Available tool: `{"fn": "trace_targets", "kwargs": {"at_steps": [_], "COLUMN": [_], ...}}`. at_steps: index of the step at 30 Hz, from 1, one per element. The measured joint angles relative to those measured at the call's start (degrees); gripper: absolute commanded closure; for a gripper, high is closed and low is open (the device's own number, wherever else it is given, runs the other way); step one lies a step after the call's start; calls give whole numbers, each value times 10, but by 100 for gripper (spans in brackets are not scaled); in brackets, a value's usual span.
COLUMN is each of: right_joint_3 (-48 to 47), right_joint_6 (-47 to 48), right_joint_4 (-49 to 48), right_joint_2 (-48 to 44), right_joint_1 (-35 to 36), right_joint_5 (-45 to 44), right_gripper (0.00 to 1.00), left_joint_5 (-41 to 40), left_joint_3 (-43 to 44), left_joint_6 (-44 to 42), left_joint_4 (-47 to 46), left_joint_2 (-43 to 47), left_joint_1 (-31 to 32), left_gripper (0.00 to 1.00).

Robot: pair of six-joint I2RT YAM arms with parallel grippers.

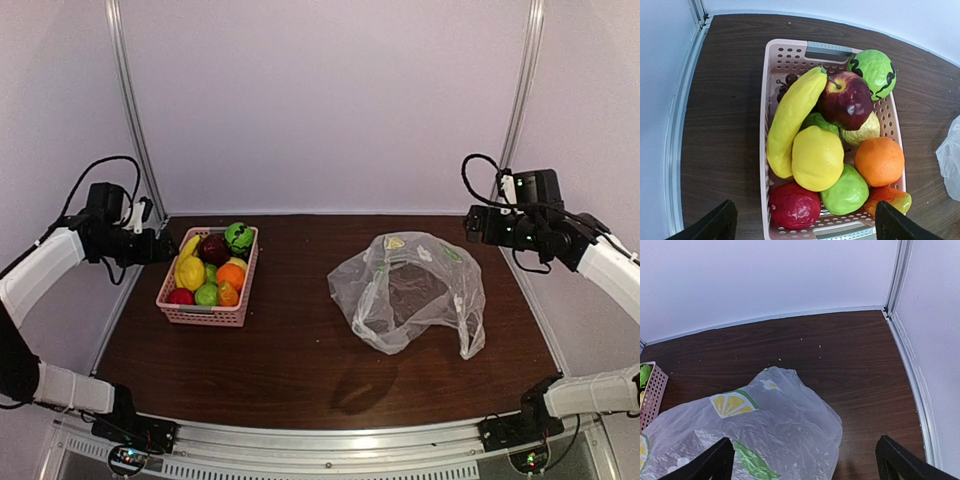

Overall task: Untie the knot of the plastic bag and take out the fruit
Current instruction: Reset both arms

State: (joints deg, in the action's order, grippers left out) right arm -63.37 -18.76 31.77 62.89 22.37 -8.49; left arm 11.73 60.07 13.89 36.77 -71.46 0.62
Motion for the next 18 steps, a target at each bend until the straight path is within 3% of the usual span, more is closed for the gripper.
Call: {"fn": "trace_targets", "kwargs": {"at_steps": [7, 12, 18], "right_joint_3": [66, 127, 235], "right_joint_6": [17, 43, 84], "right_joint_4": [-2, -64, -151], "right_joint_2": [-87, -167, -276], "right_joint_1": [-95, -106, -106], "right_joint_5": [32, 30, 31], "right_gripper": [0, 0, 0], "left_joint_5": [-44, -80, -97], "left_joint_3": [-54, -84, -129], "left_joint_6": [-22, -29, -38], "left_joint_4": [-11, -50, -75], "left_joint_2": [122, 208, 250], "left_joint_1": [1, 1, 1], "left_gripper": [2, 2, 2]}}
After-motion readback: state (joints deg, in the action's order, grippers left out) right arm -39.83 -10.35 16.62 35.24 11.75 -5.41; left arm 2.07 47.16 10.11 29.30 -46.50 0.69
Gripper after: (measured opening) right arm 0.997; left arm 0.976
